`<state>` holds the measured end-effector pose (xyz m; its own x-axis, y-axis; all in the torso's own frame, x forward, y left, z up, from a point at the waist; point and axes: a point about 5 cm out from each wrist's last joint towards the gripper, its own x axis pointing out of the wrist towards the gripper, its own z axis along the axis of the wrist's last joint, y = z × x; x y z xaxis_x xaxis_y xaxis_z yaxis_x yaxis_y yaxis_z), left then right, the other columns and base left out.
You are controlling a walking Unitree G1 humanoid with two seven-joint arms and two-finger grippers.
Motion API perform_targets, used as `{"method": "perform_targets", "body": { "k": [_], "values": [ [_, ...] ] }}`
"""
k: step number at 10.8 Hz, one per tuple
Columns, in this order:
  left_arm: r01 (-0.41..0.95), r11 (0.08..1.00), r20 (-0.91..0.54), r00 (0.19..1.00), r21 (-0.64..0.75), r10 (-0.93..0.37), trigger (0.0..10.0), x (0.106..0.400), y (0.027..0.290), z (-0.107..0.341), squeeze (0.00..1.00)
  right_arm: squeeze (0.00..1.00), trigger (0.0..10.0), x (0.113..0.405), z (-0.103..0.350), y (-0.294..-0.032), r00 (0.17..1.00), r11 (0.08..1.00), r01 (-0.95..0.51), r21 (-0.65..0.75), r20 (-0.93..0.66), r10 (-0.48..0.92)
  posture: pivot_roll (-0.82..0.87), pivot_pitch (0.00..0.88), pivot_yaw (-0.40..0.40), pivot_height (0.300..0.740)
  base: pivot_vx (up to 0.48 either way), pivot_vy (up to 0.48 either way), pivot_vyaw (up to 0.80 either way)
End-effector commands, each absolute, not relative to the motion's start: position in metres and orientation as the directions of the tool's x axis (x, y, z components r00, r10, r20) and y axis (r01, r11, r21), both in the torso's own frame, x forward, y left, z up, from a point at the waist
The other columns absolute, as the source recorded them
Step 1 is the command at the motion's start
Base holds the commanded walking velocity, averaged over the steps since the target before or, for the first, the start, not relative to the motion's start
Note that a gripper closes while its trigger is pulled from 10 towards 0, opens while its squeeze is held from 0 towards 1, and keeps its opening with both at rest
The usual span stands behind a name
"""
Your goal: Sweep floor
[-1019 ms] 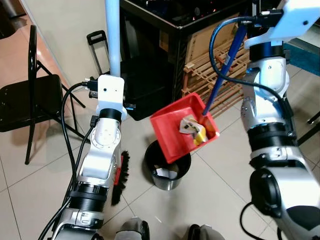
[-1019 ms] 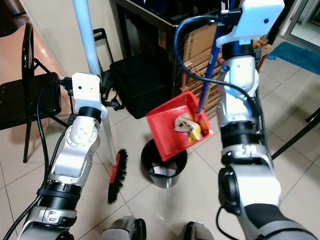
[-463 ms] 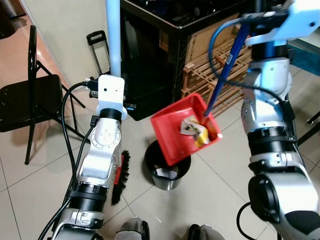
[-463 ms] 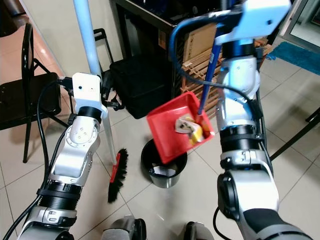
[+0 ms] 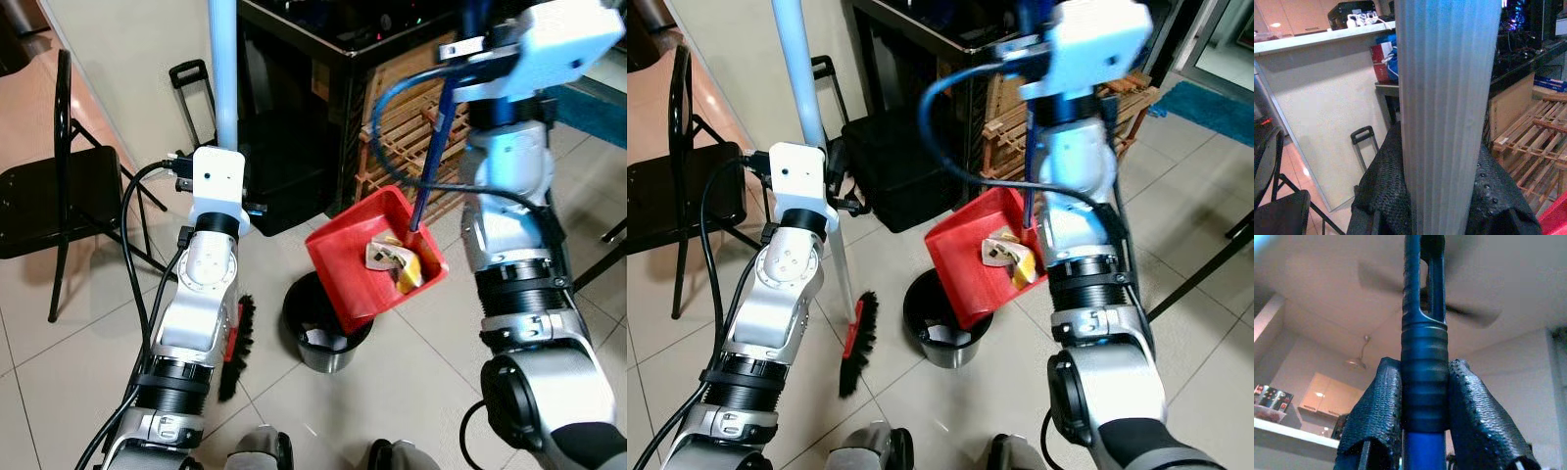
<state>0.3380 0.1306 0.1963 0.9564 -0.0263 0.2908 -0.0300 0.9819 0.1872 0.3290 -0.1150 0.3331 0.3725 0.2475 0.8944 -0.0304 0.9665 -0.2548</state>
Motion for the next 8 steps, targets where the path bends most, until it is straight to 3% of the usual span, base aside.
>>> {"method": "perform_targets", "body": {
  "k": [1, 8],
  "values": [
    [-0.025, 0.979, 0.357, 0.933, 0.201, -0.049, 10.0, 0.337, 0.128, 0.211, 0.00, 0.00, 10.0, 0.317, 0.341, -0.108, 0.288, 0.959, -0.015, -0.284, 0.917, 0.277, 0.11, 0.127, 0.062, 0.740, 0.000, 0.000, 0.00],
    [-0.028, 0.979, 0.358, 0.933, 0.202, -0.047, 10.0, 0.337, 0.127, 0.210, 0.00, 0.00, 10.0, 0.309, 0.342, -0.097, 0.237, 0.943, 0.062, -0.328, 0.922, 0.305, 0.11, 0.124, 0.056, 0.740, 0.000, 0.000, 0.00]
  ]
}}
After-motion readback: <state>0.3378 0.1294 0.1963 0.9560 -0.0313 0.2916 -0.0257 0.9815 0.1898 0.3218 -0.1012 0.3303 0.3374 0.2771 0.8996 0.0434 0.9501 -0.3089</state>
